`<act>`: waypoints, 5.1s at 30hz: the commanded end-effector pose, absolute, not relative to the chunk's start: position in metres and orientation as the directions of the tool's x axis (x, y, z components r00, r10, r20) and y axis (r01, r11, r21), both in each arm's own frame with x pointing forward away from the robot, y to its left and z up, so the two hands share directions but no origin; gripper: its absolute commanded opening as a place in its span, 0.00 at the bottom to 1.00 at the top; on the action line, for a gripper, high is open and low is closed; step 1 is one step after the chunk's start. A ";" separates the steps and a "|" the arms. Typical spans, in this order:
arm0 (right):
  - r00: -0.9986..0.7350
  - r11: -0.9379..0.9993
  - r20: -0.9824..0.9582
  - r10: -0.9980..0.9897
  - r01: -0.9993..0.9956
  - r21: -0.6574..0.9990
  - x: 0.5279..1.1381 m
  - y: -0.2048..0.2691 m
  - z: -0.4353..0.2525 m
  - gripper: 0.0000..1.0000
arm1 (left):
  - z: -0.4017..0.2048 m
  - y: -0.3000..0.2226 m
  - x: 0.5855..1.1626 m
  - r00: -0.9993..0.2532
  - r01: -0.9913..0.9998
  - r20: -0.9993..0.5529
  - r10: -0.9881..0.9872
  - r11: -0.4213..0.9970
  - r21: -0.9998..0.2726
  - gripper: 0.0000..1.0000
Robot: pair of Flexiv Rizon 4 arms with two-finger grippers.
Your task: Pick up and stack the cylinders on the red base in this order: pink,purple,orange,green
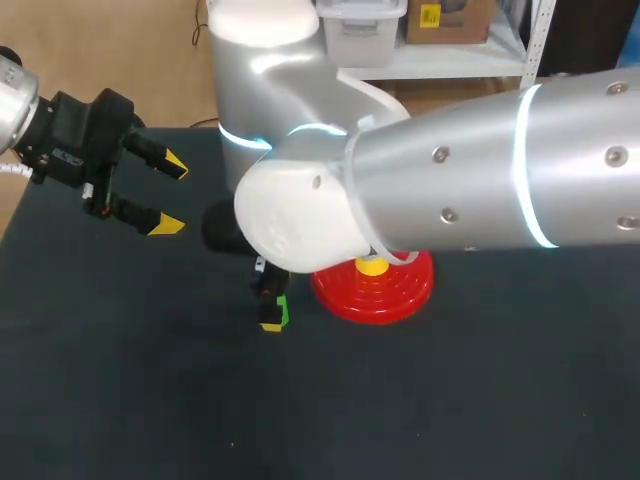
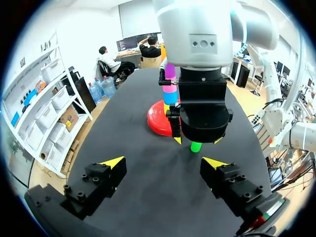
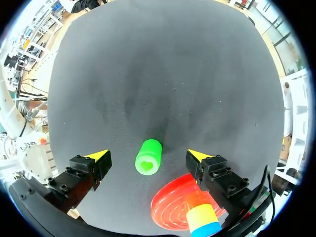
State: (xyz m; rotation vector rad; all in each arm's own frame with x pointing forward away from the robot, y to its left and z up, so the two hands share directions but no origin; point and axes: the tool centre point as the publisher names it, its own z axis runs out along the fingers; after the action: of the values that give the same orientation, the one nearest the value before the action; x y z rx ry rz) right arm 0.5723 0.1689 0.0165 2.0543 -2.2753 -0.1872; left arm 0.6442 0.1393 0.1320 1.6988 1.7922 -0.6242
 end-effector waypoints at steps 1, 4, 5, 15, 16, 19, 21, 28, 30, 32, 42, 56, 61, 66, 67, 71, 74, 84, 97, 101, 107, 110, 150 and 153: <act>-0.103 0.097 -0.032 -0.994 -0.984 0.149 0.572 0.170 0.015 1.00 | 0.131 0.140 0.644 -0.012 0.995 -0.695 0.718 0.076 0.061 1.00; -0.104 0.098 -0.031 -0.994 -0.984 0.151 0.572 0.170 0.015 1.00 | 0.131 0.140 0.644 -0.012 0.995 -0.695 0.718 0.076 0.061 1.00; -0.105 0.099 -0.031 -0.994 -0.983 0.152 0.572 0.170 0.015 1.00 | 0.131 0.140 0.644 -0.012 0.995 -0.695 0.718 0.076 0.061 1.00; -0.112 0.105 -0.036 -0.993 -0.981 0.162 0.575 0.170 0.014 0.47 | 0.131 0.140 0.644 -0.012 0.995 -0.695 0.718 0.076 0.061 1.00; -0.112 0.104 -0.040 -0.993 -0.981 0.164 0.575 0.170 0.014 0.36 | 0.131 0.140 0.644 -0.012 0.995 -0.695 0.718 0.076 0.061 1.00; -0.115 0.107 -0.042 -0.992 -0.980 0.166 0.576 0.170 0.014 0.00 | 0.131 0.140 0.644 -0.012 0.995 -0.695 0.718 0.076 0.061 1.00; -0.116 0.108 -0.040 -0.992 -0.980 0.167 0.576 0.170 0.013 0.00 | 0.131 0.140 0.644 -0.012 0.995 -0.695 0.718 0.076 0.061 1.00; -0.117 0.109 -0.037 -0.992 -0.980 0.167 0.577 0.170 0.012 0.00 | 0.131 0.140 0.644 -0.012 0.995 -0.695 0.718 0.076 0.061 1.00; -0.117 0.109 -0.038 -0.992 -0.980 0.168 0.577 0.170 0.012 0.00 | 0.131 0.140 0.644 -0.012 0.995 -0.695 0.718 0.076 0.061 1.00; -0.119 0.111 -0.039 -0.992 -0.979 0.168 0.577 0.170 0.011 0.00 | 0.131 0.140 0.644 -0.012 0.995 -0.695 0.718 0.076 0.061 1.00; -0.137 0.129 -0.049 -0.989 -0.982 0.135 0.586 0.160 0.027 0.00 | 0.131 0.140 0.644 -0.012 0.995 -0.695 0.718 0.076 0.061 1.00; -0.213 0.221 -0.098 -0.972 -0.972 -0.078 0.646 0.120 0.137 0.00 | 0.131 0.140 0.644 -0.012 0.995 -0.695 0.718 0.076 0.061 1.00; -0.223 0.242 -0.137 -0.965 -0.960 -0.142 0.669 0.104 0.203 0.00 | 0.131 0.140 0.644 -0.012 0.995 -0.695 0.718 0.076 0.061 1.00; -0.233 0.260 -0.163 -0.959 -0.951 -0.169 0.680 0.093 0.250 0.00 | 0.131 0.140 0.644 -0.012 0.995 -0.695 0.718 0.076 0.061 1.00; -0.235 0.262 -0.163 -0.958 -0.950 -0.172 0.681 0.091 0.258 0.00 | 0.131 0.140 0.644 -0.012 0.995 -0.695 0.718 0.076 0.061 1.00; -0.247 0.279 -0.179 -0.952 -0.942 -0.187 0.680 0.082 0.284 0.00 | 0.131 0.140 0.644 -0.012 0.995 -0.695 0.718 0.076 0.061 1.00; -0.252 0.289 -0.192 -0.948 -0.936 -0.199 0.676 0.075 0.300 0.00 | 0.131 0.140 0.644 -0.012 0.995 -0.695 0.718 0.076 0.061 1.00; -0.298 0.314 -0.123 -0.947 -0.940 -0.136 0.664 0.050 0.316 0.00 | 0.131 0.140 0.644 -0.012 0.995 -0.695 0.718 0.076 0.061 1.00; -0.328 0.332 -0.060 -0.943 -0.942 -0.053 0.652 0.032 0.296 0.00 | 0.131 0.140 0.644 -0.012 0.995 -0.695 0.718 0.076 0.061 1.00; -0.328 0.330 -0.061 -0.943 -0.943 -0.032 0.653 0.031 0.291 0.00 | 0.131 0.140 0.644 -0.012 0.995 -0.695 0.718 0.076 0.061 1.00; -0.331 0.333 -0.079 -0.940 -0.943 -0.011 0.655 0.030 0.285 0.00 | 0.131 0.140 0.644 -0.012 0.995 -0.695 0.718 0.076 0.061 1.00; -0.327 0.328 -0.086 -0.941 -0.945 0.001 0.653 0.030 0.284 0.00 | 0.131 0.140 0.644 -0.012 0.995 -0.695 0.718 0.076 0.061 1.00; -0.278 0.277 -0.042 -0.960 -0.960 0.028 0.645 0.041 0.268 0.00 | 0.131 0.140 0.644 -0.012 0.995 -0.695 0.718 0.076 0.061 1.00; -0.275 0.274 -0.041 -0.961 -0.961 0.030 0.645 0.042 0.267 0.00 | 0.131 0.140 0.644 -0.012 0.995 -0.695 0.718 0.076 0.061 1.00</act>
State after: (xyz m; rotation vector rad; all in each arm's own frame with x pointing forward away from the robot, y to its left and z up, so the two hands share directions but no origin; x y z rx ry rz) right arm 0.6426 0.0402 0.2675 1.9033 -2.5231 -0.0746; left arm 0.6442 0.1393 0.1320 1.6988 1.7922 -0.6242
